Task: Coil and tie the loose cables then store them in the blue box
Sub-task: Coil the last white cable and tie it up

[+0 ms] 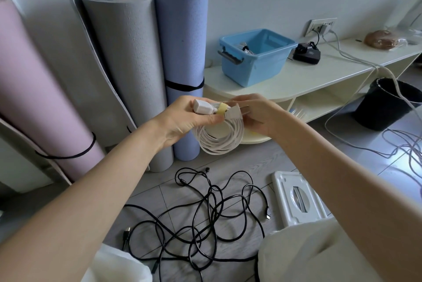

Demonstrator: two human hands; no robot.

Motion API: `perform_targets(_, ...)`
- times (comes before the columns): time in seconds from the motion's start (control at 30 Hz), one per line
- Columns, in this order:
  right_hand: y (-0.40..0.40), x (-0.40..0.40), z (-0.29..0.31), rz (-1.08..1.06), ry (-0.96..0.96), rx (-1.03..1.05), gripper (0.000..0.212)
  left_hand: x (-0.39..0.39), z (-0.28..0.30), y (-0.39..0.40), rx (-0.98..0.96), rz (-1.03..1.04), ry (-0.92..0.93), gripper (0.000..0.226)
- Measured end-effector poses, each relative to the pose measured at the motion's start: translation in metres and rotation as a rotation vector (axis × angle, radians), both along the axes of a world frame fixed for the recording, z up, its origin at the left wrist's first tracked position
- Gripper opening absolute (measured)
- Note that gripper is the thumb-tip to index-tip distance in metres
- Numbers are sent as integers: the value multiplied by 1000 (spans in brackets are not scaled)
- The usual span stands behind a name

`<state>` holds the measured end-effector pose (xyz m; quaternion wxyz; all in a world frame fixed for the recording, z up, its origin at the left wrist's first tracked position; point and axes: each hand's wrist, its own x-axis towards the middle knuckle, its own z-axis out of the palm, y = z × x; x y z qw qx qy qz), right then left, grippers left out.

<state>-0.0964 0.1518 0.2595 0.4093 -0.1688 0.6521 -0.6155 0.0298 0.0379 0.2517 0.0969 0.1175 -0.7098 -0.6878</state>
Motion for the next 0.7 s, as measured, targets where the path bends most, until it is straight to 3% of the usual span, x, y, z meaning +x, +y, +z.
perform_targets(0.1,0,2,6,26,21,-59,12,-1,0,-3,66,107,30,30)
perform_targets(0.23,3,5,17,220,92,-186,29,-2,3,-6,175,200,44,15)
perform_targets(0.3,4,7,14,338,270,-128,26,-2,2,-4,160,193,42,15)
perform_targets(0.4,-2,10,7,309,558,86,38,-2,-3,-1,112,166,17,26)
perform_targets(0.7,-2,9,4,327,599,179,43,-5,-10,-3,0,160,-45,24)
